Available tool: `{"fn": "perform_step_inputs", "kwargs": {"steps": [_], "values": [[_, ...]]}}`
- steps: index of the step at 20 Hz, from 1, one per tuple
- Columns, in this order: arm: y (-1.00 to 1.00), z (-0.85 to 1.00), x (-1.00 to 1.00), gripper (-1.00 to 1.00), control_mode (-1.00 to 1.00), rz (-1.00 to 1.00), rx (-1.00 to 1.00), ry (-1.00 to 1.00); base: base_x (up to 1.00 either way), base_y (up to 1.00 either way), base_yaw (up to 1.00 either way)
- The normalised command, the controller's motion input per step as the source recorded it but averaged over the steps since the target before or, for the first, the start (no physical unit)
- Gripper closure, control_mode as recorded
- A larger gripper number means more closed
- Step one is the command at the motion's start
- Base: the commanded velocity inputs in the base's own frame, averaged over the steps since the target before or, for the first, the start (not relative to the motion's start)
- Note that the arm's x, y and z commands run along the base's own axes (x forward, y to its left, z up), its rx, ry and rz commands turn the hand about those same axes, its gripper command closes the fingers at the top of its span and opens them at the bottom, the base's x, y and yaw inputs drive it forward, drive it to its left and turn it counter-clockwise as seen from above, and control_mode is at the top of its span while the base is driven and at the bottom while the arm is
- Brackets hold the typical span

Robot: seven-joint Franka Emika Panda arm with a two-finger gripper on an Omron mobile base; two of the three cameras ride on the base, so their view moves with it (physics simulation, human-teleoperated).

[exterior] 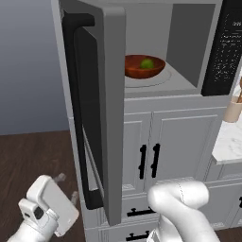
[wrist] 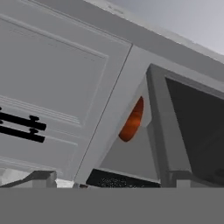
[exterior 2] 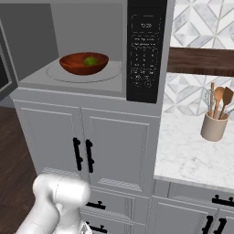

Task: Pick the lime from the sink and place it in the bowl. Then pick the bowl and place it in the microwave. Then close the microwave door and press the start button.

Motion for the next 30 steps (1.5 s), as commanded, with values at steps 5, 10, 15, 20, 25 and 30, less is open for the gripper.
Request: {"fn": "perform_step_inputs", "kwargs": {"steps": [5, 10, 15, 20, 25, 30], "values": [[-0.98, 0.60, 0.35, -1.00, -1.00, -0.08, 0.02, 0.00, 0.00, 0.00, 0.00], [-1.00, 0.45, 0.26, -1.00, -1.00, -0.07, 0.05, 0.00, 0.00, 0.00, 0.00], [-1.00, 0.34, 0.09, -1.00, -1.00, -0.05, 0.04, 0.00, 0.00, 0.00, 0.00], [-1.00, 0.34, 0.14, -1.00, -1.00, -0.06, 0.06, 0.00, 0.00, 0.00, 0.00], [-1.00, 0.39, 0.42, -1.00, -1.00, -0.07, 0.04, 0.06, 0.00, 0.00, 0.00], [-1.00, 0.41, 0.75, -1.00, -1.00, -0.08, 0.02, 0.18, 0.00, 0.00, 0.00]]}}
